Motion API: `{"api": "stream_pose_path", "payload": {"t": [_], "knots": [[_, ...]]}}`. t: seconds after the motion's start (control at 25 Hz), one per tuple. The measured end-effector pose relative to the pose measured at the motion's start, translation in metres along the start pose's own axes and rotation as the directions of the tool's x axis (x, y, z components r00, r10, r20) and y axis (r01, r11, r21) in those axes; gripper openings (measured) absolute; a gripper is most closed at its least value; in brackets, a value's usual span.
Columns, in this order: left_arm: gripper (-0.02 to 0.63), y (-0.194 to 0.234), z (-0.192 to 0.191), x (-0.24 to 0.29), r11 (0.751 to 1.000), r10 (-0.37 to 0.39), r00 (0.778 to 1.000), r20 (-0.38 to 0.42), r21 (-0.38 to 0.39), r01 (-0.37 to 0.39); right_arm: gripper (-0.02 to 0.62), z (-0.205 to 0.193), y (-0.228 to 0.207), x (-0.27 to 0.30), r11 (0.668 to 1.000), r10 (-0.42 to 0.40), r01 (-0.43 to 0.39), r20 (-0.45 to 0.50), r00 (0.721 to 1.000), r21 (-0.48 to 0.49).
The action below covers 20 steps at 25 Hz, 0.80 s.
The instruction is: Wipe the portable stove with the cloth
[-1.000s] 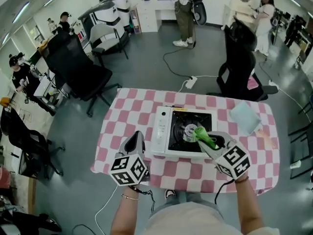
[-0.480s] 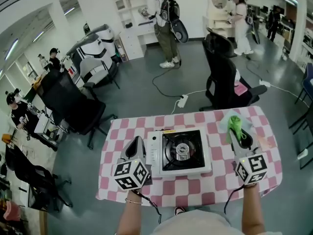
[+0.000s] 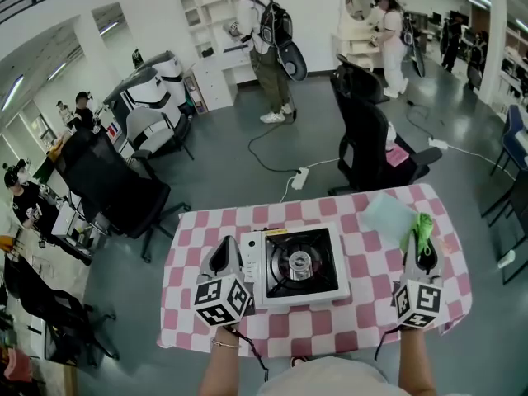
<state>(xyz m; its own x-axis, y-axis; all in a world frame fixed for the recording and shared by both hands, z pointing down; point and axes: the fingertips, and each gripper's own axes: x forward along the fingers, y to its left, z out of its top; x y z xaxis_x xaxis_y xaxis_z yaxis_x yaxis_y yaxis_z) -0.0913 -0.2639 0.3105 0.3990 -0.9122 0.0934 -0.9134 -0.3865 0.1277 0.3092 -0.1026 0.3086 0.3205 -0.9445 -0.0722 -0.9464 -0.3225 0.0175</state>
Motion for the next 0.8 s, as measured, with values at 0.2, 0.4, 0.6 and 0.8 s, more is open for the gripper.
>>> {"api": "stream_pose_path", "payload": {"t": [0.2, 0.4, 0.6, 0.8], "knots": [[0.0, -0.004, -0.005, 0.002, 1.0, -0.008, 1.0, -0.008, -0.016, 0.008, 0.098, 0.001, 0.0, -0.001, 1.0, 0.007, -0.007, -0.017, 1.0, 0.012], [0.0, -0.006, -0.01, 0.002, 1.0, -0.012, 1.0, -0.012, -0.026, 0.012, 0.097, 0.003, 0.001, -0.003, 1.0, 0.016, -0.015, -0.015, 1.0, 0.011], [0.0, -0.007, -0.014, 0.0, 0.999, -0.011, 1.0, -0.019, -0.038, 0.01, 0.097, 0.004, -0.002, -0.005, 0.999, 0.013, -0.012, -0.018, 1.0, 0.032], [0.0, -0.01, -0.022, -0.001, 0.999, -0.021, 0.999, -0.031, -0.044, 0.019, 0.097, 0.005, -0.002, -0.009, 0.997, 0.027, -0.026, -0.014, 1.0, 0.073]]}}
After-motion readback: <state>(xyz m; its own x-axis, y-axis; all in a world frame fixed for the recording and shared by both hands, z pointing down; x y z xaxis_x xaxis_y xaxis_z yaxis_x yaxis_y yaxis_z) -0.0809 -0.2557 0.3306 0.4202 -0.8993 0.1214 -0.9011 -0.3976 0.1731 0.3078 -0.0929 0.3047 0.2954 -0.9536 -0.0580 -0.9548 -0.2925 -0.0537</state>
